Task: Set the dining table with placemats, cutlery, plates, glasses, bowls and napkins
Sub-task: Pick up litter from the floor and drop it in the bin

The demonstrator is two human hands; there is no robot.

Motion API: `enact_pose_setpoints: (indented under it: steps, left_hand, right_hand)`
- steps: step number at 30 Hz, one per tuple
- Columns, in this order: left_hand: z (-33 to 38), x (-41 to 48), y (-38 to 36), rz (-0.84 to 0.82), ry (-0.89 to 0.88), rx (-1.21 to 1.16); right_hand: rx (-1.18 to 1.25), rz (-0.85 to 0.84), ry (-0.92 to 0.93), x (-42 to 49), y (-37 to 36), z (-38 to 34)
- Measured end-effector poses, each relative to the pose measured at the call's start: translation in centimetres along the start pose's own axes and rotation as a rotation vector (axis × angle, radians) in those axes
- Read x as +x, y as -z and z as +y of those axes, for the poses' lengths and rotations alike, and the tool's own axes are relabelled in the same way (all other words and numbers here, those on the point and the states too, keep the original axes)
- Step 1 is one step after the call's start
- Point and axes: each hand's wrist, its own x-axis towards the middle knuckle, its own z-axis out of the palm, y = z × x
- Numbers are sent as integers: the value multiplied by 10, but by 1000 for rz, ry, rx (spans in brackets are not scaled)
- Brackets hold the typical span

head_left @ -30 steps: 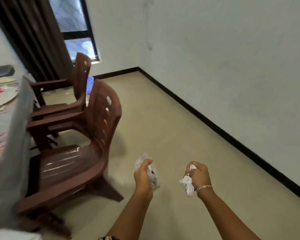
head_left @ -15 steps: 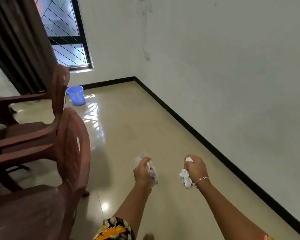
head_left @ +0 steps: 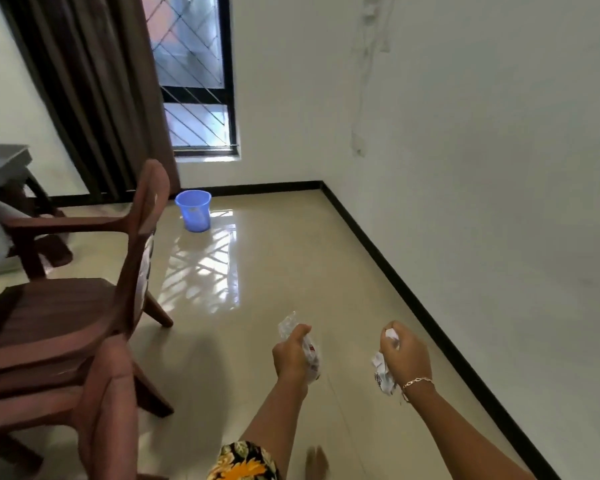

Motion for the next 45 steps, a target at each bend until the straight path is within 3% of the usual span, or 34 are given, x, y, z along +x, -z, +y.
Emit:
enact_pose_setpoints:
  steps: [9, 18, 29, 45]
  left_hand:
    - [141, 200, -47, 228, -68, -60]
    - [280, 360, -67, 294, -114, -242]
    - [477, 587, -62, 407, -118, -264]
    - [708, 887, -52, 598, -149, -430]
  right_hand:
    - [-20, -164, 177, 240, -122, -65]
    - [84, -275, 391, 420, -257, -160]
    - [-8, -506, 450, 640, -436, -306]
    - [-60, -911, 385, 933, -697, -456]
